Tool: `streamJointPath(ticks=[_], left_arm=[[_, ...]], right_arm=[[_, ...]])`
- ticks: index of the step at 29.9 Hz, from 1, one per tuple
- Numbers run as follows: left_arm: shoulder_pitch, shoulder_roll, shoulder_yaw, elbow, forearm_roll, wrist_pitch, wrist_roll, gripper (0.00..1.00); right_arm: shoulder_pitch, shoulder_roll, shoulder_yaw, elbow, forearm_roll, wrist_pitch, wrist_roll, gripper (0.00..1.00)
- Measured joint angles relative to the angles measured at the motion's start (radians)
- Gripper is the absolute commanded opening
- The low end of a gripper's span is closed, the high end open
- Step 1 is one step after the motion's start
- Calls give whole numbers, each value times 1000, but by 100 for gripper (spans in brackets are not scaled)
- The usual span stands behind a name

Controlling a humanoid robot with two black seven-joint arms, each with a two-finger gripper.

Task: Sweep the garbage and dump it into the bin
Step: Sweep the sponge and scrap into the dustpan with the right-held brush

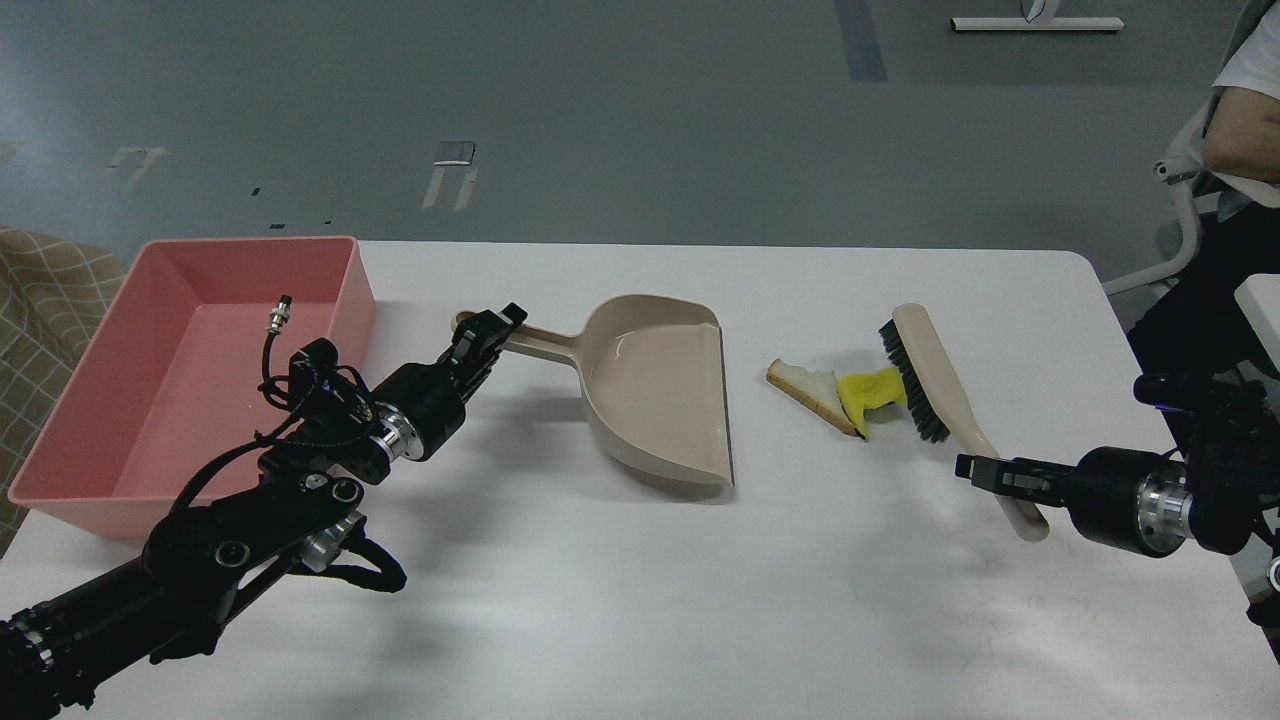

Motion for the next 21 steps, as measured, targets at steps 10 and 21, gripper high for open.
streamJointPath(ticks=[10, 21], left_arm=[[1, -10, 10, 1, 0, 2, 0, 0], [-8, -8, 11, 12, 0, 0, 0, 0]], right_arm=[[-19, 18, -1, -7, 8, 0, 0, 0], [-13, 145, -3, -6, 8, 2, -20, 0]])
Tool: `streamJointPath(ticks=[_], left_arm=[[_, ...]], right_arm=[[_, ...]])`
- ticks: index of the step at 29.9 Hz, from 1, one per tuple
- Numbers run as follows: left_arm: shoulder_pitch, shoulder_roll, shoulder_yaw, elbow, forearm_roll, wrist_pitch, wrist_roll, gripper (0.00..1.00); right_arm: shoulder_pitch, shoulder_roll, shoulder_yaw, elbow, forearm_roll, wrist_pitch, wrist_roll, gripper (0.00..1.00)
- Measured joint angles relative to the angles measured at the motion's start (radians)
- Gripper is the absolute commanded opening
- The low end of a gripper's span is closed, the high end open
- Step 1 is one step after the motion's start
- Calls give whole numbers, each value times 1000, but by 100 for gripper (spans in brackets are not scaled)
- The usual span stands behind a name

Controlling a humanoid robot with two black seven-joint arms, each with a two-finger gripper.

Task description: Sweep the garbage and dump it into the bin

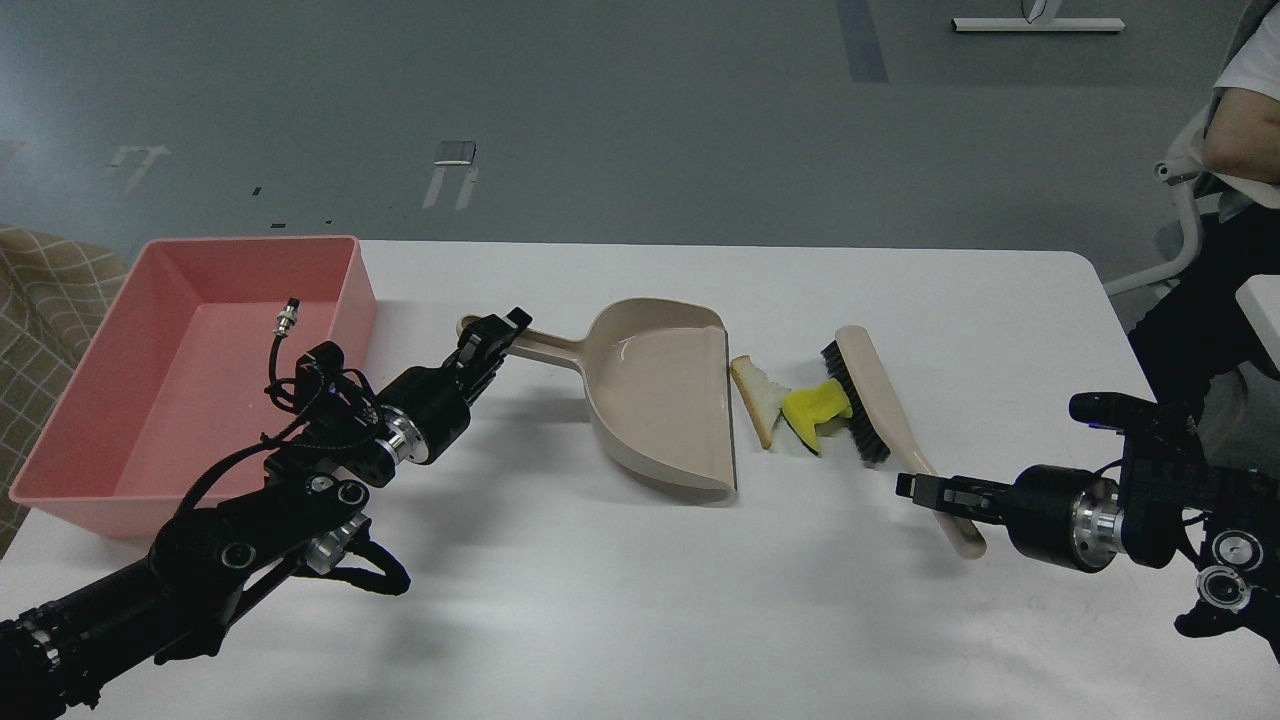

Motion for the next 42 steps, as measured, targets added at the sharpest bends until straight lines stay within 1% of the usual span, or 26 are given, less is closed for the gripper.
streamJointPath(ticks=[7, 13, 17, 20, 25, 28, 32, 36, 42], left_arm=[[1, -2, -2, 1, 0, -1, -5, 0], [1, -4, -2, 1, 0, -1, -5, 0], [-3, -3, -2, 1, 0, -1, -5, 0], [-4, -1, -2, 1, 0, -1, -6, 0], [-4, -1, -2, 1, 0, -1, -6, 0], [-4, -2, -2, 1, 0, -1, -6, 0], [-4, -2, -2, 1, 0, -1, -6, 0], [-4, -2, -2, 1, 0, -1, -5, 0], [-4, -2, -1, 1, 0, -1, -5, 0]], right_arm=[[11, 108, 19, -3, 0, 0, -5, 0], [38, 230, 25, -29, 0, 1, -47, 0], [48, 298, 30, -48, 1, 1, -52, 0], [50, 319, 62, -41, 5, 0, -52, 0], [50, 327, 153, -23, 36, 4, -52, 0], [47, 310, 209, -9, 47, 56, -52, 0], [13, 232, 286, 6, 51, 136, -52, 0], [-56, 170, 297, 7, 50, 149, -52, 0], [-132, 151, 295, 5, 49, 149, -52, 0]])
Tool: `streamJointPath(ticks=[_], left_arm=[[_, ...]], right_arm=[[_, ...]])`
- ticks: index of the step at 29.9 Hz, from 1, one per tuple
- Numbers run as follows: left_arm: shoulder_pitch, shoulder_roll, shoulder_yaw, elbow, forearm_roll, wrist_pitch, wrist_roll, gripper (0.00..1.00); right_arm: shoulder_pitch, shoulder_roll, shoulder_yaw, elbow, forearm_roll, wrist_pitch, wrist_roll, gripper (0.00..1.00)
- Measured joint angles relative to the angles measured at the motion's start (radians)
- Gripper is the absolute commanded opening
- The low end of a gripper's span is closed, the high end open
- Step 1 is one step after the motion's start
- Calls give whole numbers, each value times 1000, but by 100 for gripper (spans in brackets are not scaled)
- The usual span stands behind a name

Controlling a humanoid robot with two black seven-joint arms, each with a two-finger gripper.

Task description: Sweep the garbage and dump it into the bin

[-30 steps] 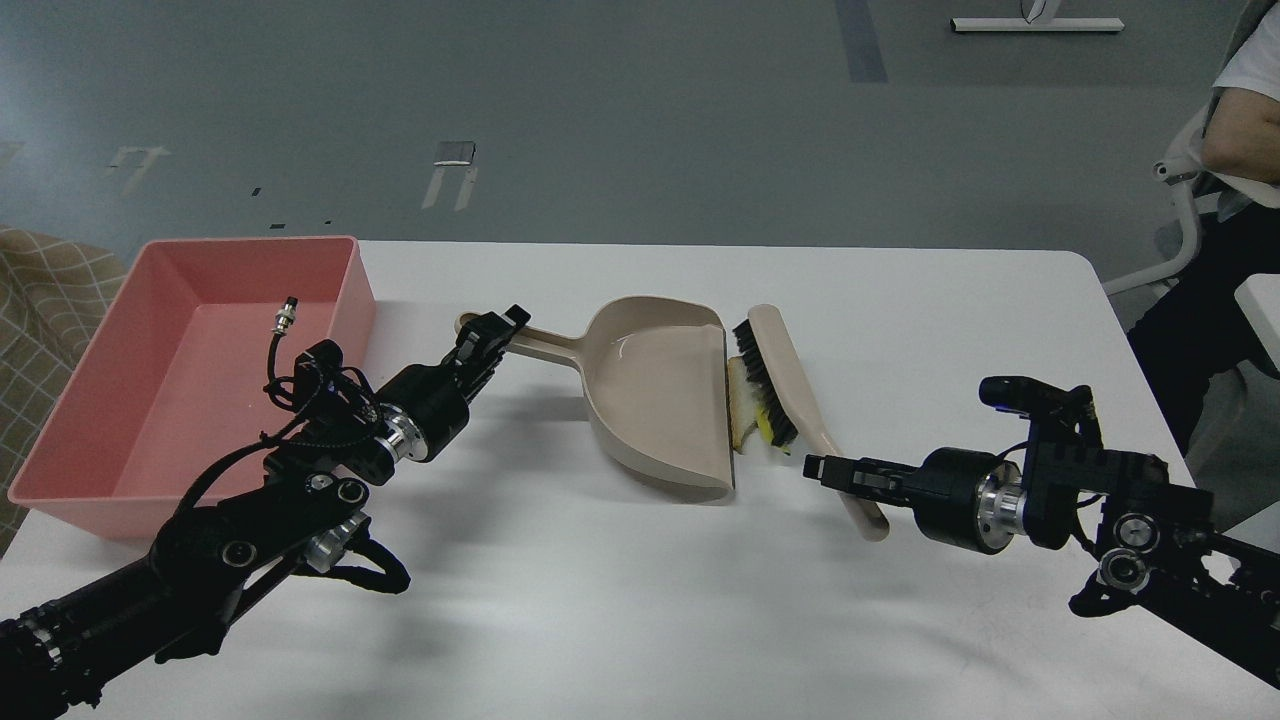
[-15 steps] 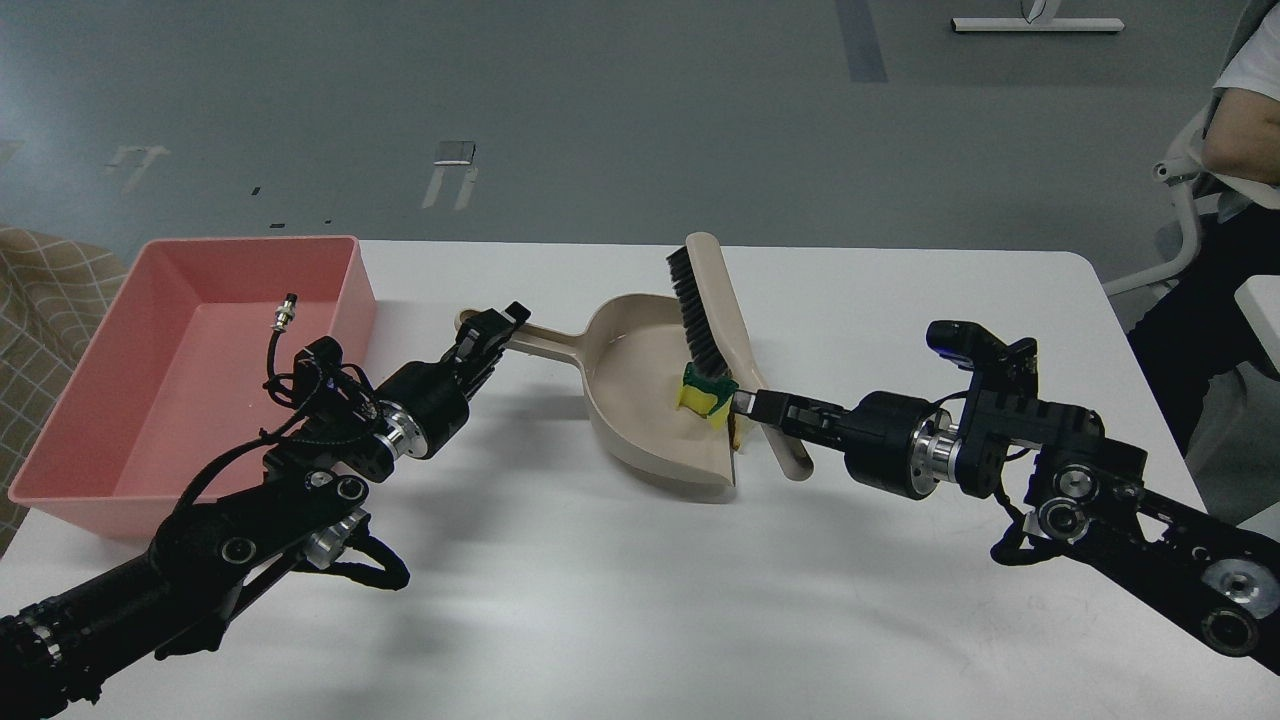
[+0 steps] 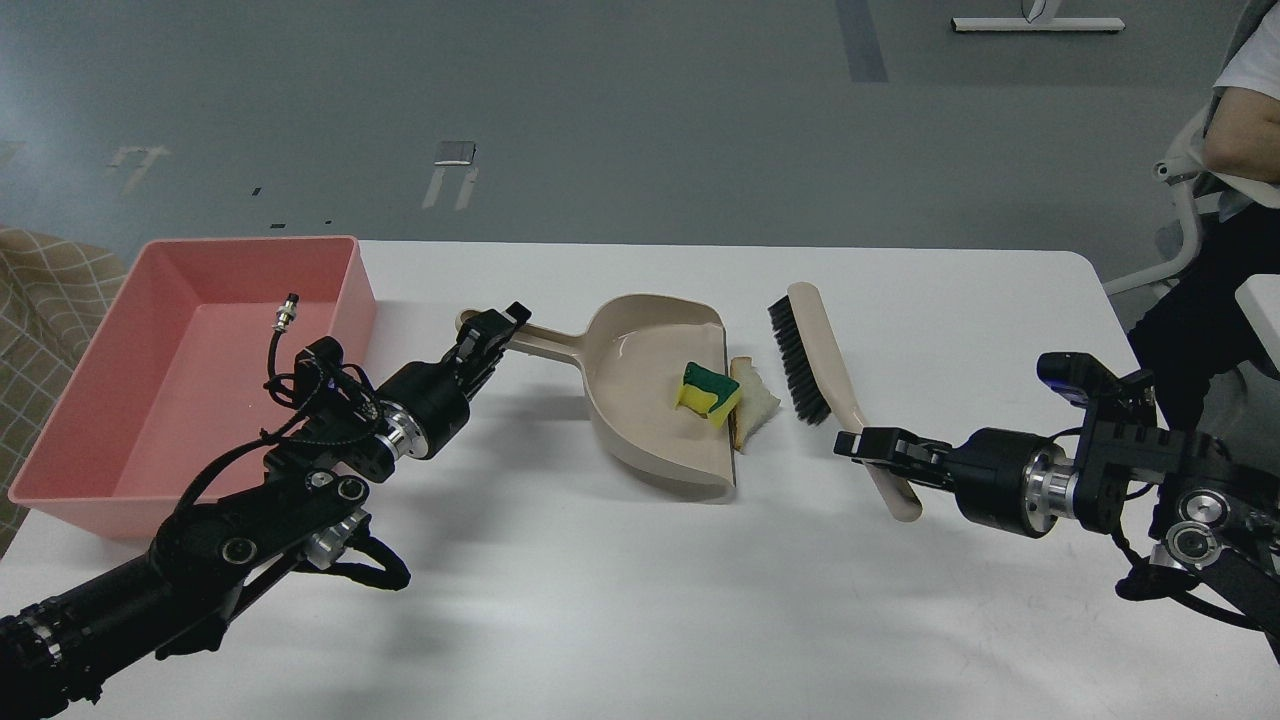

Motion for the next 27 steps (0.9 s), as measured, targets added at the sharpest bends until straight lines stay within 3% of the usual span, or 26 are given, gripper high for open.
streamJointPath(ticks=[10, 27], left_arm=[[6, 3, 0, 0, 1, 0, 0, 0], [6, 6, 0, 0, 1, 0, -3, 0]], right_arm=[[-44, 16, -11, -42, 0, 0, -3, 0], [-29, 246, -9, -69, 0, 0, -30, 0]])
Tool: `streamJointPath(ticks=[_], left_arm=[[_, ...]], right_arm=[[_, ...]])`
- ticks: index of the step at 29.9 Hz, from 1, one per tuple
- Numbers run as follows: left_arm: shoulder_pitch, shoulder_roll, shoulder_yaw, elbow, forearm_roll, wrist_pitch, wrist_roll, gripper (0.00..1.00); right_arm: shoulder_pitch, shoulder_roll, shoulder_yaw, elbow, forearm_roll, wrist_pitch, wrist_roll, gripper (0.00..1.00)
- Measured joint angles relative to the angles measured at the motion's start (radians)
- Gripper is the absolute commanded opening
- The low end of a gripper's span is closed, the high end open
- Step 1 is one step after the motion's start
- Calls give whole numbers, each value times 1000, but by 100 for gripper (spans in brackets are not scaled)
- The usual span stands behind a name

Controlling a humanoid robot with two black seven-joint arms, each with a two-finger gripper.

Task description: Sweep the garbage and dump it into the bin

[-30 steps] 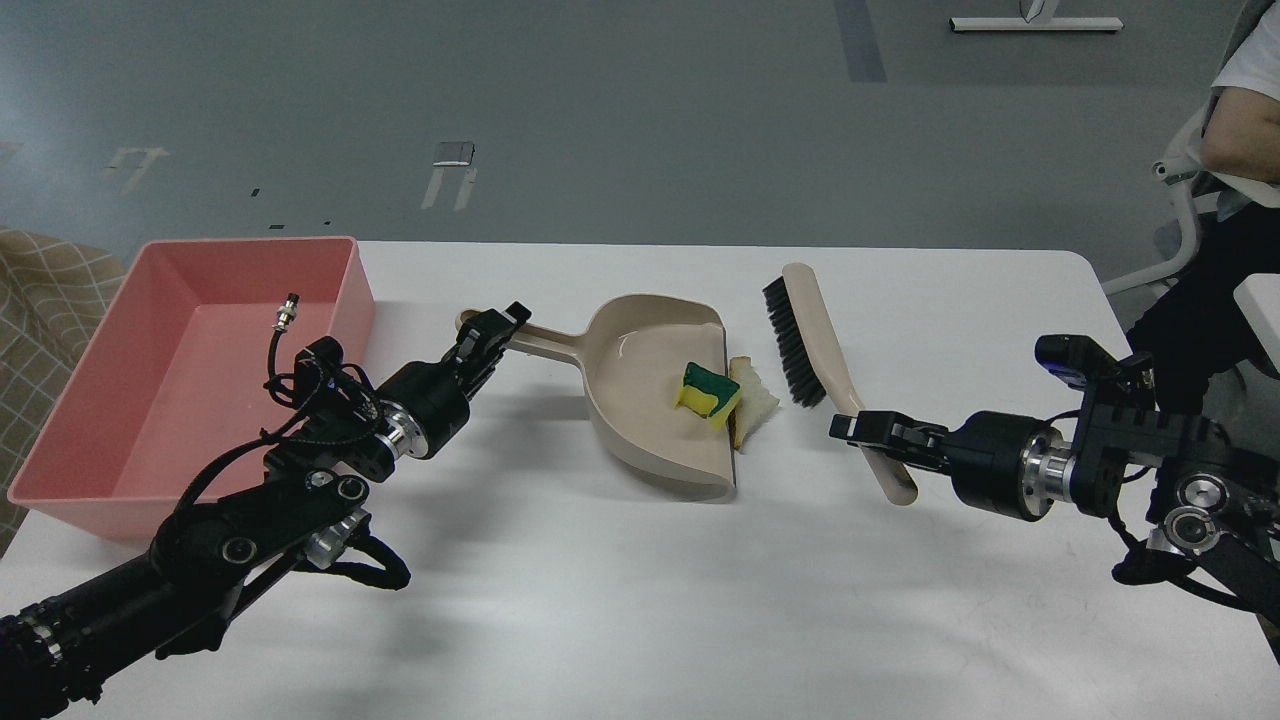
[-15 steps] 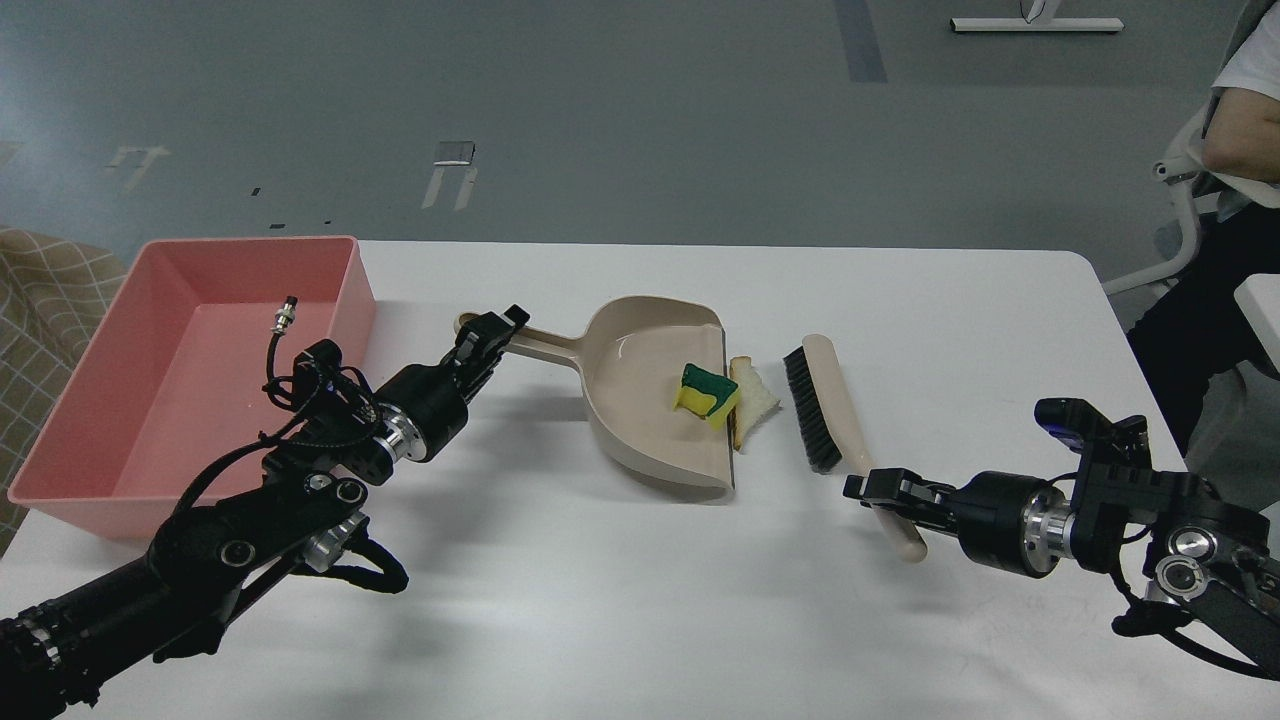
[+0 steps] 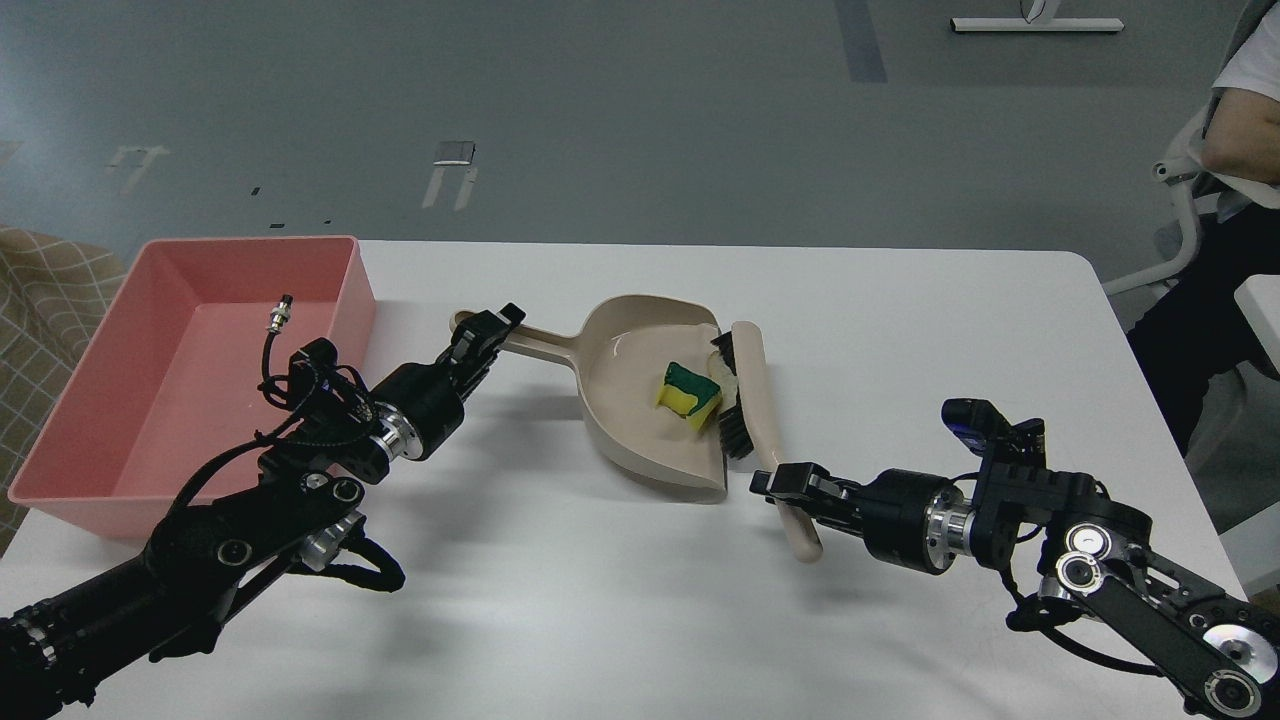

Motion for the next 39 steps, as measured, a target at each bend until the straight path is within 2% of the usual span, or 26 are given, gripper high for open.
streamJointPath(ticks=[6, 13, 19, 24, 30, 39], left_arm=[[-1, -5, 0, 0, 0, 0, 0, 0], [-7, -4, 0, 0, 0, 0, 0, 0], [-8, -4, 0, 0, 0, 0, 0, 0], [-9, 2, -3, -4, -4, -7, -2, 0], [-10, 0, -17, -15, -15, -8, -2, 0], [-20, 3, -50, -41, -19, -2, -2, 0]], right_arm=[[15, 66, 15, 9, 0, 0, 0, 0], [18, 127, 122, 27, 2, 0, 1, 0], [26, 118, 173, 40, 18, 0, 1, 0], [15, 48, 198, 66, 54, 0, 1, 0], [-2, -88, 199, 54, 60, 0, 1, 0], [-126, -397, 185, 61, 60, 0, -34, 0]])
